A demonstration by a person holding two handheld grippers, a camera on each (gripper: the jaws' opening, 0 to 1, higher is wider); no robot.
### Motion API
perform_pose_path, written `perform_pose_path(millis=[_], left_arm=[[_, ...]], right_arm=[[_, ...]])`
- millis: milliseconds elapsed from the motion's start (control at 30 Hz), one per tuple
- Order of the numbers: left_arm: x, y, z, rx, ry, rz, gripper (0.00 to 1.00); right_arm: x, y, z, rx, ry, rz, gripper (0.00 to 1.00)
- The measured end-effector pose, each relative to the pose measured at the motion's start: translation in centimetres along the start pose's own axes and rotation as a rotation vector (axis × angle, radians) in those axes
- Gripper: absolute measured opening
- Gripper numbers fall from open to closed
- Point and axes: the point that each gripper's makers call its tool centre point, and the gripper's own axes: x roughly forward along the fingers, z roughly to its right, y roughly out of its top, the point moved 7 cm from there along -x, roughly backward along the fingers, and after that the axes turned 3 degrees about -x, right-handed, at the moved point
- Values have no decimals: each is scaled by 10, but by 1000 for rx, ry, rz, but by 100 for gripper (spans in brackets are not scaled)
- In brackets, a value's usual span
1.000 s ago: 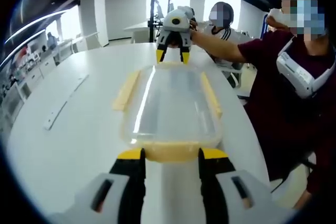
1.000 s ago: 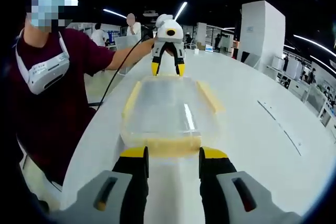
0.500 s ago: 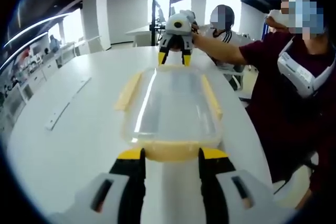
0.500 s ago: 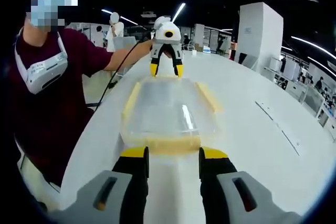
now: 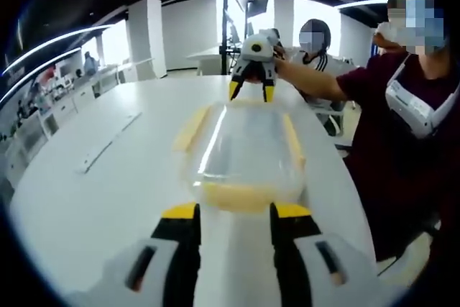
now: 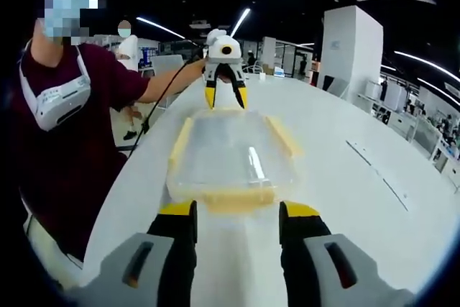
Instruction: Snap each plastic latch of the storage box into its locked position after aligning the lid with the box until every specified latch is closed and the lid sits flush.
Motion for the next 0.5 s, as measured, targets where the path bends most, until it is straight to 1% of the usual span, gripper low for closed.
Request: perform_pose_path(millis=[67, 133, 233, 333, 367, 400, 500], left_arm=[[-5, -2, 1, -2, 16, 15, 38], [-7, -2, 2, -6, 18, 32, 39], [-10, -1, 7, 7, 34, 72, 49], [-14, 3, 7, -1, 49, 136, 52], [-15, 4, 9, 0, 41, 158, 52], [-15, 5, 11, -5, 36, 182, 53], [-12, 4, 17, -11, 31, 206, 56]], right_arm=[[-1, 1, -1, 2, -5, 14, 47], [-2, 3, -1, 3, -8, 22, 49], [-2, 4, -3, -12, -25, 26, 50], [-3, 5, -5, -26, -47, 22, 52], [-6, 7, -4, -39, -67, 30, 51], [-10, 11, -3, -35, -86, 60, 51], [-17, 13, -3, -19, -90, 79, 51]])
